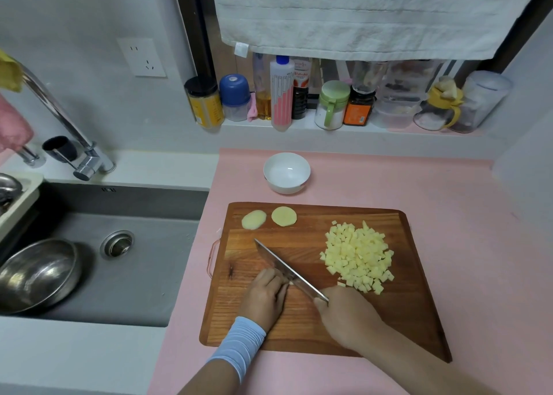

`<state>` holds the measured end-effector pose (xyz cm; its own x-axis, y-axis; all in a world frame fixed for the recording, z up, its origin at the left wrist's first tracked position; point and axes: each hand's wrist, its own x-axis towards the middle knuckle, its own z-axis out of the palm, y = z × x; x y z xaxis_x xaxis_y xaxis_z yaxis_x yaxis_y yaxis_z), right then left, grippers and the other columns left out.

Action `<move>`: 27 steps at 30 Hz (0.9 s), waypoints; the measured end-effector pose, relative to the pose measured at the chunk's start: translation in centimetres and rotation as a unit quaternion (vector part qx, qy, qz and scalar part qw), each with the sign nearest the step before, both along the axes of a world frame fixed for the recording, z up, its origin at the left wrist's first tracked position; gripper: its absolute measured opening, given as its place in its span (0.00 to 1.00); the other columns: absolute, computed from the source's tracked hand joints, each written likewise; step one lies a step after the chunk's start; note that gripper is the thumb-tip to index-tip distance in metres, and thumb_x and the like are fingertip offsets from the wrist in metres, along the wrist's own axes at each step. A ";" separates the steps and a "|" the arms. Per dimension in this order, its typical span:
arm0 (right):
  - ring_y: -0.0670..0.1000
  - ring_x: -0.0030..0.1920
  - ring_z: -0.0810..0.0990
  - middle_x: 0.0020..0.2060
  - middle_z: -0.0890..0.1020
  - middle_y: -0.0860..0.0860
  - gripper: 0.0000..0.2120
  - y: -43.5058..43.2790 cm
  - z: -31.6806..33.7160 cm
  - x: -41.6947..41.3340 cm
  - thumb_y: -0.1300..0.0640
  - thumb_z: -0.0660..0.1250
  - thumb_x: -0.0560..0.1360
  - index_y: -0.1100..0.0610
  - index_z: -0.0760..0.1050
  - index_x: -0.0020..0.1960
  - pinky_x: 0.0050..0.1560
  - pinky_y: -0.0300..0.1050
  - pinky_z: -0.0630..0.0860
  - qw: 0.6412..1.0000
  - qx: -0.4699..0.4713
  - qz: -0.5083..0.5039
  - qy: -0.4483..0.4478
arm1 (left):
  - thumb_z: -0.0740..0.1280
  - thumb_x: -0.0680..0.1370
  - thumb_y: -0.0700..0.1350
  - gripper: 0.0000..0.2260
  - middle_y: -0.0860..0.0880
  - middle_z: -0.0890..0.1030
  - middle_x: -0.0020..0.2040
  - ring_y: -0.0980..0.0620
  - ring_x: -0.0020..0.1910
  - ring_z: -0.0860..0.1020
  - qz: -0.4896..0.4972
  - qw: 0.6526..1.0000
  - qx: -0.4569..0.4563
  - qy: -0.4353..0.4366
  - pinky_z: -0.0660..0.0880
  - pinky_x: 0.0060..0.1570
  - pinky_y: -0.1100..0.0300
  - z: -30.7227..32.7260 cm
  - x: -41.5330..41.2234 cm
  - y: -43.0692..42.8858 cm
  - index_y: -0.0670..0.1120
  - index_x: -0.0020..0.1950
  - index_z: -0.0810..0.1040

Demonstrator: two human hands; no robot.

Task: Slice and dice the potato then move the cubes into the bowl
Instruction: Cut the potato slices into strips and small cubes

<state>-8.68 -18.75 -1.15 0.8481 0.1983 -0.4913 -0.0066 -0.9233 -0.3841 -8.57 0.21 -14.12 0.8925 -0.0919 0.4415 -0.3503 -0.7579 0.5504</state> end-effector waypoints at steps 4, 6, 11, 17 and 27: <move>0.52 0.43 0.81 0.39 0.81 0.47 0.14 1.4 -0.7 1.2 0.48 0.59 0.83 0.48 0.72 0.39 0.43 0.45 0.76 1.000 0.004 -0.006 0.017 | 0.67 0.78 0.42 0.05 0.50 0.78 0.44 0.52 0.45 0.76 0.001 1.000 0.001 -0.003 0.74 0.49 0.63 -0.1 0.0 0.0 0.44 0.44 0.81; 0.53 0.45 0.82 0.42 0.82 0.49 0.12 2.1 -0.8 1.8 0.49 0.59 0.82 0.50 0.76 0.44 0.46 0.46 0.78 1.000 0.008 -0.009 0.018 | 0.67 0.79 0.42 0.05 0.51 0.78 0.44 0.51 0.45 0.76 0.004 1.000 0.005 -0.004 0.75 0.49 0.62 -0.3 0.0 0.0 0.44 0.45 0.81; 0.53 0.46 0.82 0.43 0.82 0.49 0.11 2.2 -1.2 1.9 0.48 0.60 0.82 0.50 0.77 0.46 0.46 0.46 0.77 1.000 0.013 -0.003 0.009 | 0.66 0.79 0.43 0.06 0.51 0.79 0.44 0.51 0.44 0.77 0.002 1.000 0.003 -0.002 0.75 0.48 0.61 0.0 0.1 0.0 0.44 0.44 0.81; 0.49 0.39 0.80 0.35 0.80 0.46 0.18 1.1 -0.3 2.2 0.45 0.60 0.82 0.51 0.73 0.37 0.39 0.46 0.73 0.999 0.046 -0.005 -0.002 | 0.67 0.77 0.44 0.05 0.55 0.79 0.46 0.56 0.49 0.76 -0.050 0.992 -0.020 0.110 0.74 0.55 0.61 2.1 0.8 1.5 0.48 0.45 0.82; 0.48 0.39 0.81 0.42 0.84 0.45 0.17 -1.9 1.4 2.5 0.44 0.59 0.83 0.40 0.75 0.70 0.40 0.45 0.80 0.978 -0.043 0.136 -0.151 | 0.66 0.78 0.38 0.09 0.54 0.82 0.48 0.52 0.48 0.79 0.221 0.932 -0.217 0.187 0.74 0.56 0.57 10.9 6.3 8.4 0.53 0.45 0.79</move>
<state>-6.14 -20.64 0.27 0.8789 0.4057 -0.2510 0.3452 -0.9040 -0.2523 -2.27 8.60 -3.23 0.8996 0.4367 0.0015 0.2221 -0.4604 0.8595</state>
